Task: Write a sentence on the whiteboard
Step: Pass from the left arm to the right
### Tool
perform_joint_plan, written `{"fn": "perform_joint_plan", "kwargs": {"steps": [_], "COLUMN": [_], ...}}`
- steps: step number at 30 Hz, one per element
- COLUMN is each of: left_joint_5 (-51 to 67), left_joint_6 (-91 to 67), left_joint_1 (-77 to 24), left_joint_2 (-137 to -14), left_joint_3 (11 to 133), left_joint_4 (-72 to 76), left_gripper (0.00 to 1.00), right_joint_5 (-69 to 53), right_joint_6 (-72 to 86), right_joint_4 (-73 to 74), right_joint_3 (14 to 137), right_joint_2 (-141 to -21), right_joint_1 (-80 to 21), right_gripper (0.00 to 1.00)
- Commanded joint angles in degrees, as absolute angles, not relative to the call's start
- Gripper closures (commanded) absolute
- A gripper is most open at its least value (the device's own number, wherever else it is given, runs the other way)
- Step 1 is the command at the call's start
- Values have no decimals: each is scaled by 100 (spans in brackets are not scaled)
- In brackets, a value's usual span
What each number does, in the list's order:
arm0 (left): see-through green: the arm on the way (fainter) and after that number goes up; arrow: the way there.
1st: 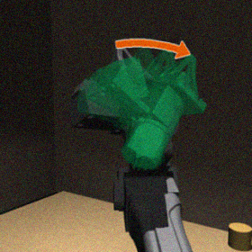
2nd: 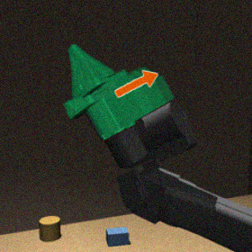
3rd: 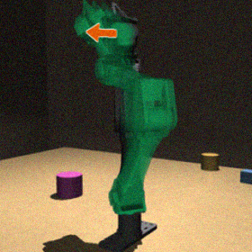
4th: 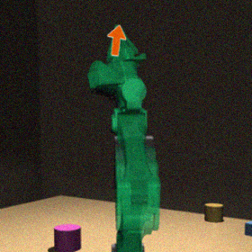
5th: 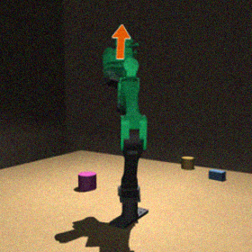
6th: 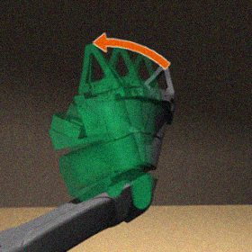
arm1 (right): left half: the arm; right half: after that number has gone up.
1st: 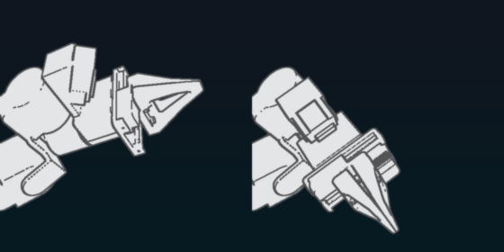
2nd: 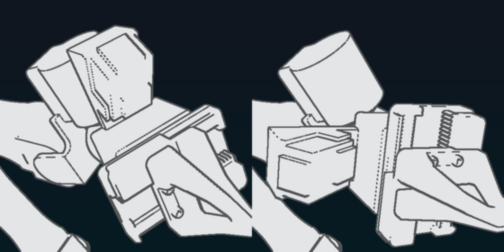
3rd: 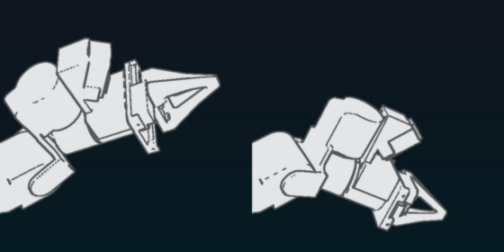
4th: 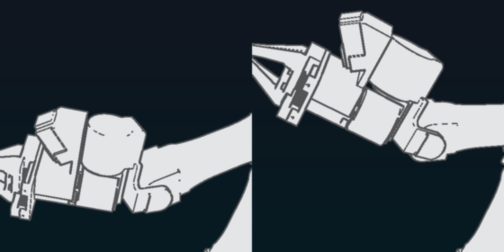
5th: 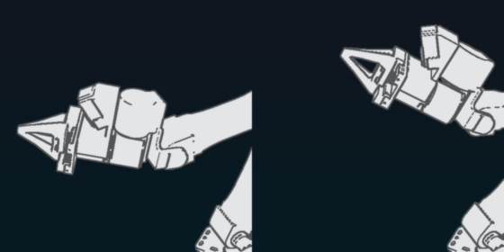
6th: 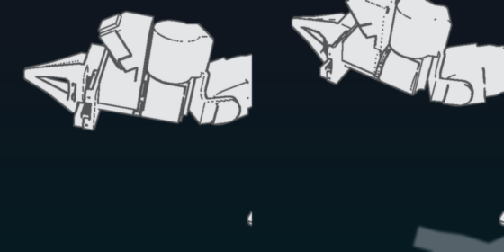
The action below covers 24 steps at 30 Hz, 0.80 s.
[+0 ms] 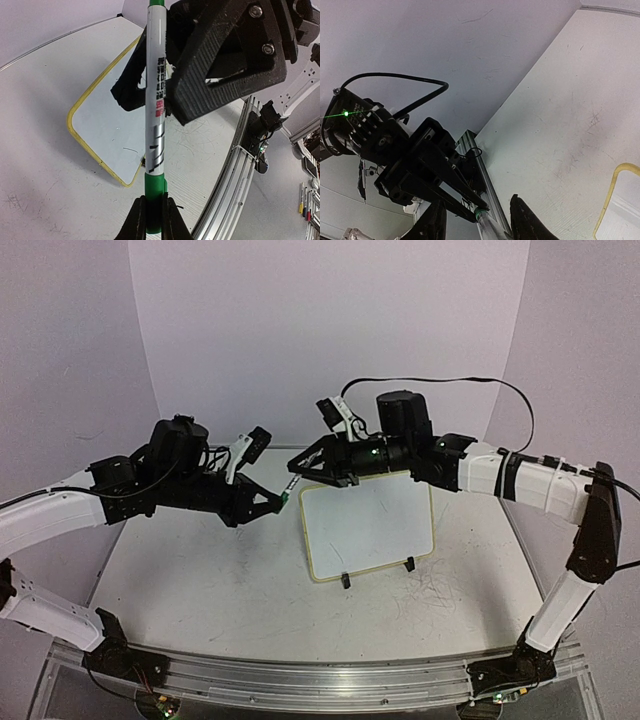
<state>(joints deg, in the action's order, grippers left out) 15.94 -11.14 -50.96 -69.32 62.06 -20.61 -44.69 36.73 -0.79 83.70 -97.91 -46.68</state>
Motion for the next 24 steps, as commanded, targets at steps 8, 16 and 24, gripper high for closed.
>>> {"fn": "perform_joint_plan", "kwargs": {"steps": [8,16,24], "left_joint_5": [1826,2262,3330], "left_joint_6": [-992,-1241,-1957], "left_joint_1": [-5142,-5142,-5138], "left_joint_2": [-6841,-6875,-7119], "left_joint_3": [6170,6013,5692], "left_joint_4": [-1709,-1317,-58], "left_gripper": [100,59,45], "right_joint_5": [-4689,-4368,-4165], "right_joint_6": [3786,3495,3340], "right_joint_4": [-1056,-1360,-1837], "right_joint_3": [7940,7191,6516], "right_joint_2": [-9560,-8910,-8261], "right_joint_1": [-4620,-4526,-4524], "right_gripper": [93,100,100]}}
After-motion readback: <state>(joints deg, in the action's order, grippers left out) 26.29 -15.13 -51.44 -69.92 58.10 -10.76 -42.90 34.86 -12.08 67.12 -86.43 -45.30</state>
